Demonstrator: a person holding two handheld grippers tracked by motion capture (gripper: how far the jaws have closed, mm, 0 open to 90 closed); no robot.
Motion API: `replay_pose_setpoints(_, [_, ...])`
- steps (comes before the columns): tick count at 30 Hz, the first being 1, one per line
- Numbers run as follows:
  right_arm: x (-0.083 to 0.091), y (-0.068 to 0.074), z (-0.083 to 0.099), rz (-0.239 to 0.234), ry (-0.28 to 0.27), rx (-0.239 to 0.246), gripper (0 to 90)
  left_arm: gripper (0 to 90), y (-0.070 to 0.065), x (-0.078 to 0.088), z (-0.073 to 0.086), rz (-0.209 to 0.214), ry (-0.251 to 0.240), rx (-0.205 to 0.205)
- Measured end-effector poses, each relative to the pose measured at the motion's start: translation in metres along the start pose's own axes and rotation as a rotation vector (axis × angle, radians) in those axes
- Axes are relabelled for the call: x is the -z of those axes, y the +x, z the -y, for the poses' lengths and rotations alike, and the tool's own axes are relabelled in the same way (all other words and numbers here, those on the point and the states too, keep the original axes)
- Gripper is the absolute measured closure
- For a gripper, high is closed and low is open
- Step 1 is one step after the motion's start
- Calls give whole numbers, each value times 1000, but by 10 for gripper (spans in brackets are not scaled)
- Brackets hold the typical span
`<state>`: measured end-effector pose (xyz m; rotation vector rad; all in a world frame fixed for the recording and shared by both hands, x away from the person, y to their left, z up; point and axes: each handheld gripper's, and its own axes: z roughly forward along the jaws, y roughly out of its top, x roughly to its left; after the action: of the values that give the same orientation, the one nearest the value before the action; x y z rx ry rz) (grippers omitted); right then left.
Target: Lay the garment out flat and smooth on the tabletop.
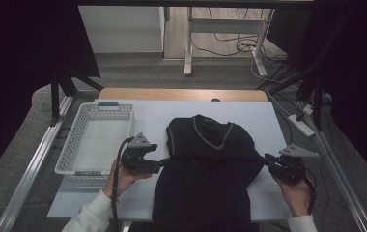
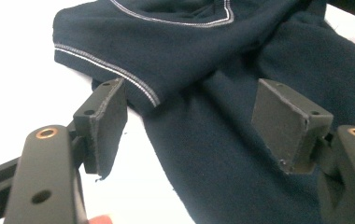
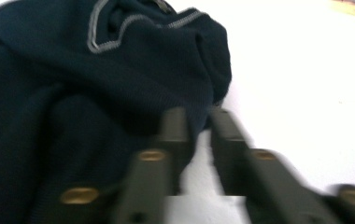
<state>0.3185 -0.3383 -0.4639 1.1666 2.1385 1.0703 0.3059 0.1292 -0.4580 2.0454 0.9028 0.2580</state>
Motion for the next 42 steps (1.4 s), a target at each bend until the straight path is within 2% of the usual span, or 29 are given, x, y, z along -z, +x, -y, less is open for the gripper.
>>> replay_pose_setpoints(4, [10,15,-6,-56,-35,-22,502,276,0,-1,0,1,1,4])
replay_pose_setpoints(8, [10,41,-9,-121,-10,36,472,275,0,0,0,2,1,2])
replay_pose_setpoints(12, [1,68,-9,-186,31,101,465,275,0,1,0,0,-2,3])
replay_pose_setpoints(17, [-15,89,-6,-230,92,148,444,274,0,0,1,-1,0,3])
replay_pose_setpoints(20, [-21,90,-2,-205,127,159,436,275,0,0,1,0,0,3])
replay_pose_setpoints(24, [-23,84,5,-157,170,133,443,274,-1,0,2,0,1,3])
replay_pose_setpoints(29, [-25,81,14,-139,203,130,460,274,0,0,2,0,2,3])
replay_pose_setpoints(31, [-29,81,16,-137,219,128,475,274,-1,0,2,0,3,2])
replay_pose_setpoints(33, [-31,80,17,-151,227,122,537,274,-1,0,2,-1,2,1])
replay_pose_setpoints(36, [-32,81,19,-214,231,122,777,274,-2,0,1,1,2,-2])
replay_pose_setpoints(37, [-31,83,18,-227,222,127,822,274,-2,0,1,1,2,-3])
replay_pose_setpoints(39, [-26,91,12,-228,193,149,844,274,-2,0,1,1,2,-3])
replay_pose_setpoints(42, [-18,105,-3,-258,127,178,847,274,-1,1,0,-3,-3,1])
